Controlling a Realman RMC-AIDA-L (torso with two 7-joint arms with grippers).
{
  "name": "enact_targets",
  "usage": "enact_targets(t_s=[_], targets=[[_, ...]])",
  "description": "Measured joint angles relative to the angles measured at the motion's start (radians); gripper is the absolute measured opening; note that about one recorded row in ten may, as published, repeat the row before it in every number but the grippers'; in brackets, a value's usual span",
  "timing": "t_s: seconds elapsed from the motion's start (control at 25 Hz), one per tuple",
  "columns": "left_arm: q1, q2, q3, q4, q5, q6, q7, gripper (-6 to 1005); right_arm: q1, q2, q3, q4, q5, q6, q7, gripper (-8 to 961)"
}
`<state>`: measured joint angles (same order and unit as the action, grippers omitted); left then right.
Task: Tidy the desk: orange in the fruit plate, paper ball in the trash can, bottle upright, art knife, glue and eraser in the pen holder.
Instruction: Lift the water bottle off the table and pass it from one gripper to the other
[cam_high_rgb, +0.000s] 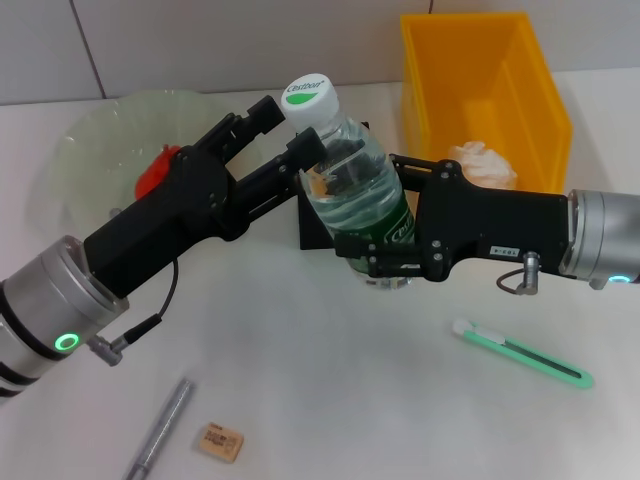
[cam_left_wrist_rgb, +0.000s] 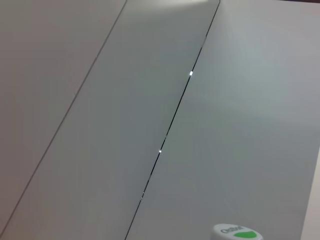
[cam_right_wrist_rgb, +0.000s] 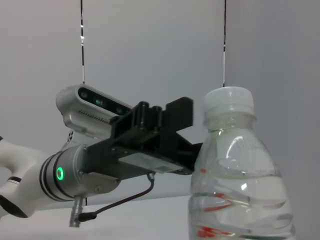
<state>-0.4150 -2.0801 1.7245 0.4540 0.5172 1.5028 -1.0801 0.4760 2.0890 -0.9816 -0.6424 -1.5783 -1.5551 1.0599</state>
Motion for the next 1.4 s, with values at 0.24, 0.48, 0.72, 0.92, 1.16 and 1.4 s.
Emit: enact_targets(t_s=[0.24, 0.48, 0.72, 0.92, 1.16, 1.4], targets=[[-0.008, 0.0, 0.058, 0.0, -0.069, -0.009, 0.025, 846, 0.012, 0.0, -0.01, 0.017, 0.001, 0.005, -0.001, 761], [-0.016, 0.0, 0.072, 0.0, -0.082, -0.01, 0.028, 846, 0.019, 0.0, -0.018, 0.02, 0.01, 0.011, -0.004, 761], [-0.019, 0.0, 0.073, 0.0, -0.083, -0.014, 0.028, 844, 0.025, 0.0, -0.019, 0.021, 0.011, 0.012, -0.004, 760], [-0.021, 0.0, 0.076, 0.001, -0.083, -0.022, 0.028, 846, 0.027, 0.0, -0.021, 0.023, 0.011, 0.012, -0.005, 760], [-0.022, 0.0, 0.091, 0.002, -0.1, -0.032, 0.028, 845, 0.04, 0.0, -0.025, 0.046, 0.012, 0.012, -0.009, 760], [-0.026, 0.0, 0.098, 0.001, -0.111, -0.034, 0.032, 845, 0.048, 0.001, -0.033, 0.06, 0.015, 0.014, -0.013, 760]])
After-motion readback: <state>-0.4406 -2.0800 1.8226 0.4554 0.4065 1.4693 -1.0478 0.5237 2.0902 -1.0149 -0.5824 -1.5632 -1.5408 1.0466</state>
